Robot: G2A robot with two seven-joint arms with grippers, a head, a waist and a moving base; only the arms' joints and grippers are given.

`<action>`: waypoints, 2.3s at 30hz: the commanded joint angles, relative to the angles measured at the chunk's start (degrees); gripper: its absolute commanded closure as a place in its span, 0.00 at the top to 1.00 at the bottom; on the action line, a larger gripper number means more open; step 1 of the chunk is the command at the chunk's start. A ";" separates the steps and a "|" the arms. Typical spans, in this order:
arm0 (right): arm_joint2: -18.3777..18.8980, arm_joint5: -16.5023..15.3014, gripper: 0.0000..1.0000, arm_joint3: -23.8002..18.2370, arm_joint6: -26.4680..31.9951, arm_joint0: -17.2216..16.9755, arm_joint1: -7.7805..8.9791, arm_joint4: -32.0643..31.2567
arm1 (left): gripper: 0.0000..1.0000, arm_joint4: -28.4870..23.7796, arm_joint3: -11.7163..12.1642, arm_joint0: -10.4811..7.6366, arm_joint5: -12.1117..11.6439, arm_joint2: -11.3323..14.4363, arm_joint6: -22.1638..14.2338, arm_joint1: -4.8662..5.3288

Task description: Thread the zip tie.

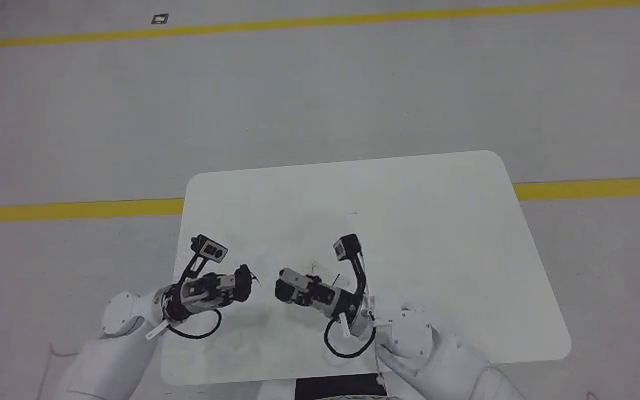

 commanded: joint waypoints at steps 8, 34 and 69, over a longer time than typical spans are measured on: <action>0.14 0.00 1.00 1.46 0.93 -0.02 -0.36 5.66 | 0.00 -1.87 -0.18 -0.10 0.00 0.10 0.01 -0.24; -4.48 5.07 0.40 6.25 8.46 2.80 -4.10 28.01 | 0.00 -1.87 -0.18 -0.10 0.00 0.10 0.01 -0.24; -1.88 2.03 0.14 5.88 7.09 0.48 -5.46 23.78 | 0.00 -1.87 -0.18 -0.10 0.00 0.10 0.01 -0.24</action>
